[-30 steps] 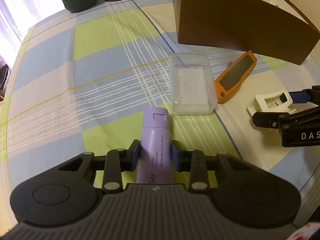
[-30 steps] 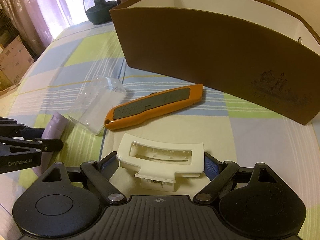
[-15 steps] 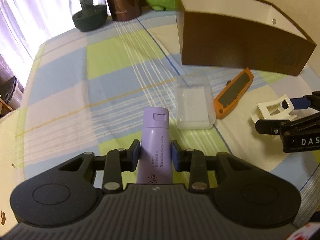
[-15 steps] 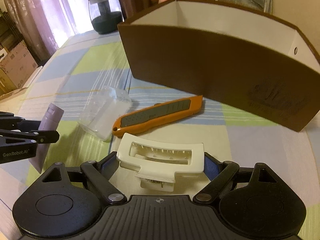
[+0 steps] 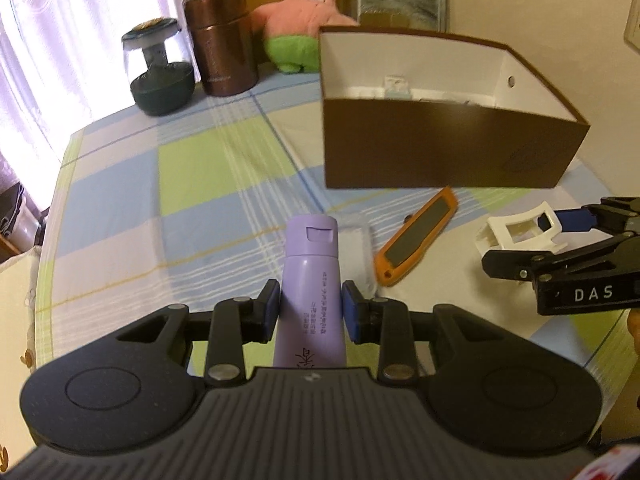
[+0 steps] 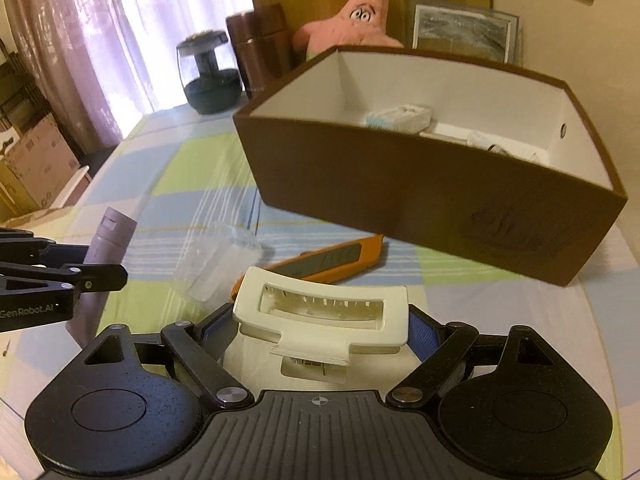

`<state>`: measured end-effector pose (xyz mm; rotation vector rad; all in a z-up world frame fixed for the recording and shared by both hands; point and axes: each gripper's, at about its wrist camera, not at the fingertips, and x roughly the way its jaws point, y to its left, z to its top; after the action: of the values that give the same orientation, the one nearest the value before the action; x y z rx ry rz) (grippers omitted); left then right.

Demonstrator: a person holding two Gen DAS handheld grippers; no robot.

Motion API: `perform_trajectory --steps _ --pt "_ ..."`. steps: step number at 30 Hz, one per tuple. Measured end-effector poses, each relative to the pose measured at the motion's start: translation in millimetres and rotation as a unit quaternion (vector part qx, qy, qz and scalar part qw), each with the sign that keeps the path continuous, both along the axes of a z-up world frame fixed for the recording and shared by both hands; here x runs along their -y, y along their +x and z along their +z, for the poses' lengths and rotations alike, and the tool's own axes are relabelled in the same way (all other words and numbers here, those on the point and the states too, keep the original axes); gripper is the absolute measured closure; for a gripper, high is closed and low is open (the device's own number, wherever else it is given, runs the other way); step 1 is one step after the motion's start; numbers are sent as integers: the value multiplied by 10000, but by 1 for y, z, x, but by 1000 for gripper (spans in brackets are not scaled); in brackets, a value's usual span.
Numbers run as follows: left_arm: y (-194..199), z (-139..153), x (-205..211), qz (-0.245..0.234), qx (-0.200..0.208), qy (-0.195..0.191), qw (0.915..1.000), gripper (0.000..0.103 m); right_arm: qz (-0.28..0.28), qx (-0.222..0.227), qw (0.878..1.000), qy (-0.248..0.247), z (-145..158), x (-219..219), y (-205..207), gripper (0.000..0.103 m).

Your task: Organize rigid objects

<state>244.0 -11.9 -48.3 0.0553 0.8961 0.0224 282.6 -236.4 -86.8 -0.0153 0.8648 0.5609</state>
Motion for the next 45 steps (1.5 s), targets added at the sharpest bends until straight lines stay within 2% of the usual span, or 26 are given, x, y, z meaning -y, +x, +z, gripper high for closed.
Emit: perform_trajectory --steps 13,27,36,45 --pt "36 35 30 -384 379 17 9985 75 -227 302 9991 195 34 31 19 19" --pt "113 70 63 -641 761 11 9950 75 -532 649 9958 374 65 65 89 19" --pt "177 73 72 -679 741 22 9949 75 -675 637 9953 269 64 71 146 19" --pt "243 48 73 -678 377 111 9969 75 -796 441 9957 166 48 60 204 19"
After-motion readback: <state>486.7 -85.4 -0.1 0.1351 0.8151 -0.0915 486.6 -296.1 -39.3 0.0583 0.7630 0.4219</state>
